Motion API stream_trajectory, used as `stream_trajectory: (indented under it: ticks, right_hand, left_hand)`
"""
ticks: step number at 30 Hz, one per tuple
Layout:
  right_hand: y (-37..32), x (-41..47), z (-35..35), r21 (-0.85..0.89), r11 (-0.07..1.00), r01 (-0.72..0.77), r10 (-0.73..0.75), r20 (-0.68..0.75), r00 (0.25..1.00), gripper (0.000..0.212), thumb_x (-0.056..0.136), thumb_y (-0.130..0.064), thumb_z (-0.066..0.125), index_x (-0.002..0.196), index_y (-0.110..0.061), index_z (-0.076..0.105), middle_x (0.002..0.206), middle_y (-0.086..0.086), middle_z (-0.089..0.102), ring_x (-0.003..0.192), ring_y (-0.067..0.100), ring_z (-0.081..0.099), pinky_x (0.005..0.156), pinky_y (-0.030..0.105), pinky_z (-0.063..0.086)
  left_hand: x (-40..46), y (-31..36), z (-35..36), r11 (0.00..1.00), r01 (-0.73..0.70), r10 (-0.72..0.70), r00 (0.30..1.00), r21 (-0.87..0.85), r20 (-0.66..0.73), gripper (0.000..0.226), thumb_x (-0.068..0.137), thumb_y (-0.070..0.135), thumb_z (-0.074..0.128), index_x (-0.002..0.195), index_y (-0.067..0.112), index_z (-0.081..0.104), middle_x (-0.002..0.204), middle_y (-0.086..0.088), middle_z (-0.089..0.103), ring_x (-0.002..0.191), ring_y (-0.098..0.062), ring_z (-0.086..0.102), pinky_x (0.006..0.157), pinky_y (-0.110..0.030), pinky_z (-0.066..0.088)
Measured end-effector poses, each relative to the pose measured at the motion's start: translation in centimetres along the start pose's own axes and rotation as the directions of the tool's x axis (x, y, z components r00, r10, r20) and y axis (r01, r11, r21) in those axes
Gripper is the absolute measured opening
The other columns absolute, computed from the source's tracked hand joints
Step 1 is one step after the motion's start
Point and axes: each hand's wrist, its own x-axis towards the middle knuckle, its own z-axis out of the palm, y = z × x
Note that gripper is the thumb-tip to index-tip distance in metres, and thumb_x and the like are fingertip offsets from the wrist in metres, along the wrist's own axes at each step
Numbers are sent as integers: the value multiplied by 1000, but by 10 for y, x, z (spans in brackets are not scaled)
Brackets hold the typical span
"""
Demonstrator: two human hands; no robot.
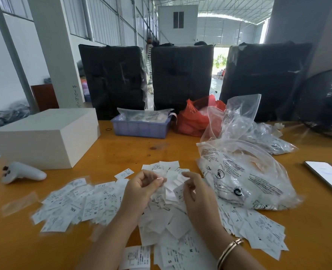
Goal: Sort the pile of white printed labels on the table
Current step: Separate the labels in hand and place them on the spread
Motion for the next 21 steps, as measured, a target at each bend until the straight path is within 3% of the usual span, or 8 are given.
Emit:
stream_trajectory:
  ticks: [3, 5, 9, 12, 14, 16, 19, 21]
  right_hand:
    - [3, 3, -2, 213, 974, -73, 89, -65, 994, 34, 89, 0, 56, 108, -28, 57, 80, -10, 56, 70, -1, 53, 58, 10, 42]
    - [6, 4, -3, 340, 926, -165, 183, -22, 983, 36, 89, -2, 57, 107, -33, 59, 84, -7, 59, 70, 2, 54, 58, 17, 47]
    - [7, 6, -5, 699, 552, -455, 450, 210, 868, 38, 88, -4, 61, 106, -37, 66, 85, -2, 70, 72, 18, 65, 67, 36, 58]
    - [11, 8, -6, 606, 649, -459, 471, 154, 869, 28, 86, -10, 66, 101, -33, 70, 86, -1, 71, 75, 20, 66, 69, 38, 58]
    - [12, 9, -4, 489, 759, -430, 447, 89, 890, 21, 84, -12, 68, 90, -31, 72, 84, -5, 70, 77, 16, 66, 66, 28, 56]
    - [13, 10, -2, 460, 783, -419, 438, 71, 896, 23, 83, -10, 69, 77, -32, 72, 81, -11, 70, 75, 4, 64, 60, 12, 48]
    - [11, 12, -4, 587, 692, -421, 452, 102, 886, 25, 86, -11, 66, 76, -32, 76, 84, -19, 72, 80, -8, 64, 61, 3, 45]
    - [11, 13, -7, 698, 580, -420, 470, 135, 872, 28, 89, -9, 61, 82, -31, 77, 92, -18, 72, 88, -6, 65, 69, 8, 49]
  left_hand:
    - [-1, 0, 1, 1000, -20, 20, 1000, 24, 1, 10, 82, 23, 71, 90, 18, 67, 85, 2, 75, 86, -11, 71, 79, -28, 54]
    - [-1, 0, 1, 999, -31, 31, 999, 24, 10, 9, 83, 22, 70, 92, 20, 68, 84, 5, 75, 84, -8, 71, 76, -23, 54]
    - [-1, -1, 3, 997, -52, 51, 998, 60, 25, 5, 83, 17, 71, 83, 22, 71, 75, 12, 74, 73, -1, 69, 63, -9, 49]
    - [-2, -2, 4, 994, -52, 48, 998, 99, 42, 7, 82, 17, 72, 80, 23, 70, 71, 17, 71, 69, 5, 65, 60, -6, 47]
    - [-2, -3, 5, 991, -53, 46, 997, 125, 56, 7, 83, 18, 72, 80, 25, 70, 72, 16, 71, 70, 4, 65, 60, -6, 47]
    - [-2, -5, 5, 989, -59, 49, 996, 137, 74, 8, 83, 18, 72, 80, 25, 70, 74, 15, 71, 71, 2, 65, 62, -7, 48]
    - [-2, -6, 5, 989, -62, 49, 994, 137, 93, 10, 83, 16, 72, 80, 26, 71, 77, 11, 73, 75, -4, 68, 67, -12, 51]
    - [-1, -6, 5, 985, -75, 59, 993, 152, 105, 11, 83, 16, 72, 79, 27, 72, 76, 11, 73, 74, -4, 68, 68, -11, 51]
